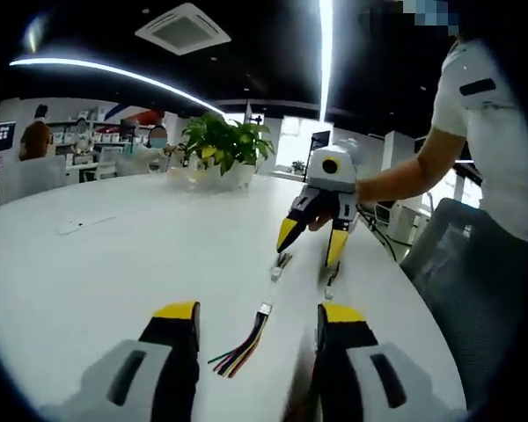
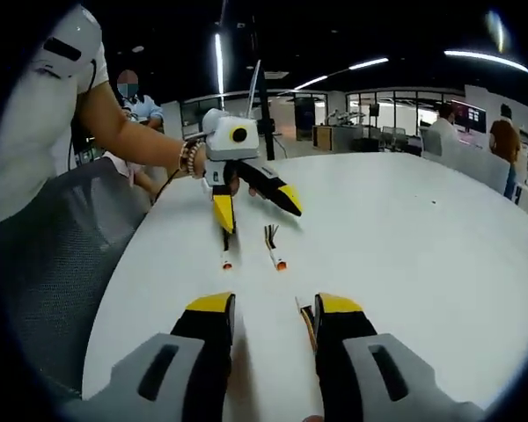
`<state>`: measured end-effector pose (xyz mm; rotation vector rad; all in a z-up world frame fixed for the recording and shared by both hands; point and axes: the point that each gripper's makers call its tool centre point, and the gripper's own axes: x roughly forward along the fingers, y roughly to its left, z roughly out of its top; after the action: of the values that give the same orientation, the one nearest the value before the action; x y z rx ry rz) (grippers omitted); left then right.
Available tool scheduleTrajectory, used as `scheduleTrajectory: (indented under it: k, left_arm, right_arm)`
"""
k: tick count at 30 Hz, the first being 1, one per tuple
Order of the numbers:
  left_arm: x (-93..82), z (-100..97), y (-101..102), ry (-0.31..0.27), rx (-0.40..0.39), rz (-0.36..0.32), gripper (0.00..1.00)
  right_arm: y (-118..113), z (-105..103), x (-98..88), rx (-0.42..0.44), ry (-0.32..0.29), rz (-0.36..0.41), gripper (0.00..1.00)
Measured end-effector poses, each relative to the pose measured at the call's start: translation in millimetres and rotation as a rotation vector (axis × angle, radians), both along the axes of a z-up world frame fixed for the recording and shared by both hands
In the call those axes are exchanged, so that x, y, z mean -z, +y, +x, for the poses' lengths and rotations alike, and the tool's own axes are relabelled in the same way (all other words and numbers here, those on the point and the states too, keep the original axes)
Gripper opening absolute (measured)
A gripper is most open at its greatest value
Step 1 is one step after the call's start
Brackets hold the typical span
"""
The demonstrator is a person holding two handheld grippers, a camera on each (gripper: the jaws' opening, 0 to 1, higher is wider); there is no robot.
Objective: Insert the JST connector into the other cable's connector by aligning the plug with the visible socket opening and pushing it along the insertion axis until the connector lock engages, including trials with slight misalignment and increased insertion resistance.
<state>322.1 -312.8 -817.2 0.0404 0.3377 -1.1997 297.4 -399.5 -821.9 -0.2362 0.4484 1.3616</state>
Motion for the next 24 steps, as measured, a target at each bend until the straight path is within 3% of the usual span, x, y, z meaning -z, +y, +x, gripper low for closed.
scheduleTrajectory:
  k: [13,24]
  left_arm:
    - [9.5,0.4,-3.7,0.012,0.031,0.012,0.46]
    - [13.5,2.0,-4.8,0.006,0.045,0.016,0.31]
  right_arm:
    - [0.0,6.5,13.2,-0.019,-0.008,-0.024,0.28]
    - [-0.2,12.1,21.0,-0.017,-0.019,-0.038,0.19]
